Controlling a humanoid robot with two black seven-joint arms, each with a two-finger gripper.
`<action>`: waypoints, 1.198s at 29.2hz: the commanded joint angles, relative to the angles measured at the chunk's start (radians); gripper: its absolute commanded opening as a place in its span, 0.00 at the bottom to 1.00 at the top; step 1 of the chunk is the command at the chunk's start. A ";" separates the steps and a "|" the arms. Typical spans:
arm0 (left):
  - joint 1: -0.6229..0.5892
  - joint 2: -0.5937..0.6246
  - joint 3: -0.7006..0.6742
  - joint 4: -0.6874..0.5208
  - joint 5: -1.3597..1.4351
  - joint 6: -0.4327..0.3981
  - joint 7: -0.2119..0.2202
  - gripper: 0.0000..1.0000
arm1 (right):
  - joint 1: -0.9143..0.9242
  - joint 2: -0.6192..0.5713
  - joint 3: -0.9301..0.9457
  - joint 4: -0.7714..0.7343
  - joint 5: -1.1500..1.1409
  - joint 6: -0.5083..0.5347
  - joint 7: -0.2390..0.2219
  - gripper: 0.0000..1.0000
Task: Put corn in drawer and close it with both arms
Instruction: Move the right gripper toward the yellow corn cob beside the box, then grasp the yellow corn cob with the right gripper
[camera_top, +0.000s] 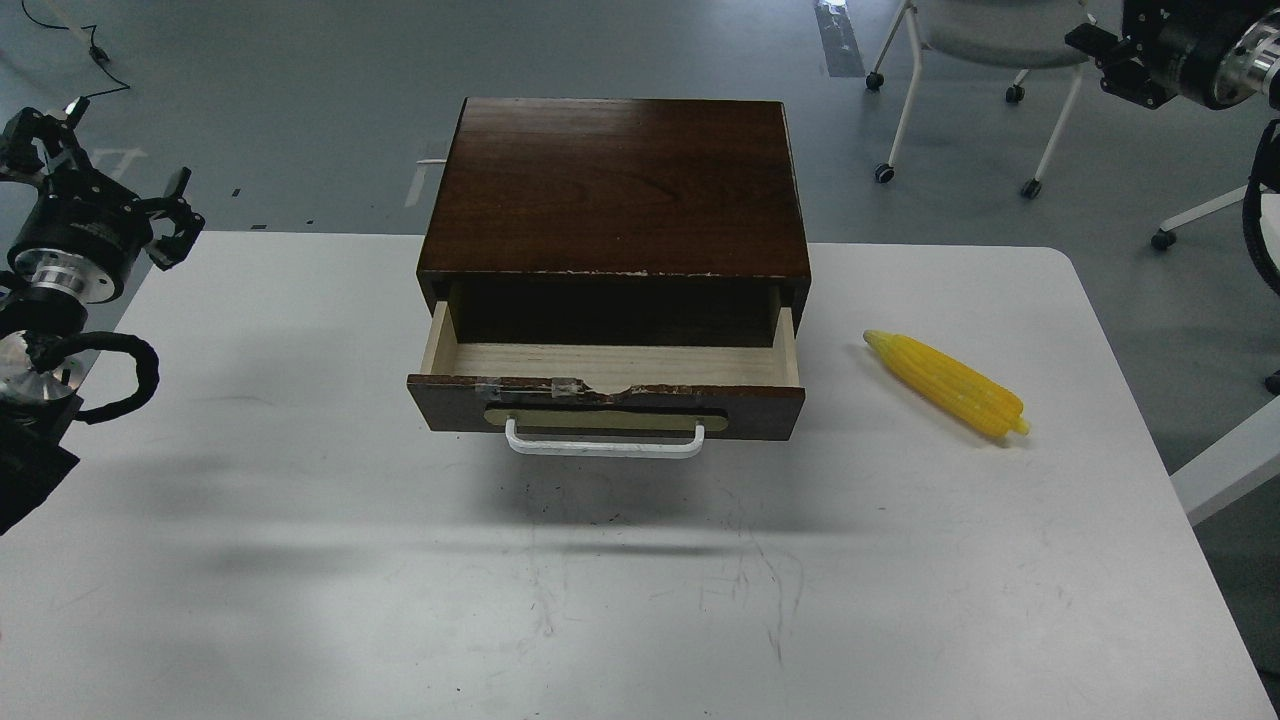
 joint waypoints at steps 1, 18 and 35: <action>0.006 0.000 -0.002 -0.006 -0.003 0.000 0.000 0.98 | 0.001 -0.047 -0.010 0.208 -0.373 0.000 0.000 1.00; 0.007 0.029 -0.006 -0.008 -0.005 0.000 0.000 0.98 | -0.237 -0.067 -0.087 0.355 -0.902 0.000 0.000 1.00; 0.010 0.029 0.001 -0.007 -0.003 0.000 0.003 0.98 | -0.274 0.095 -0.141 0.174 -0.904 -0.070 0.003 0.97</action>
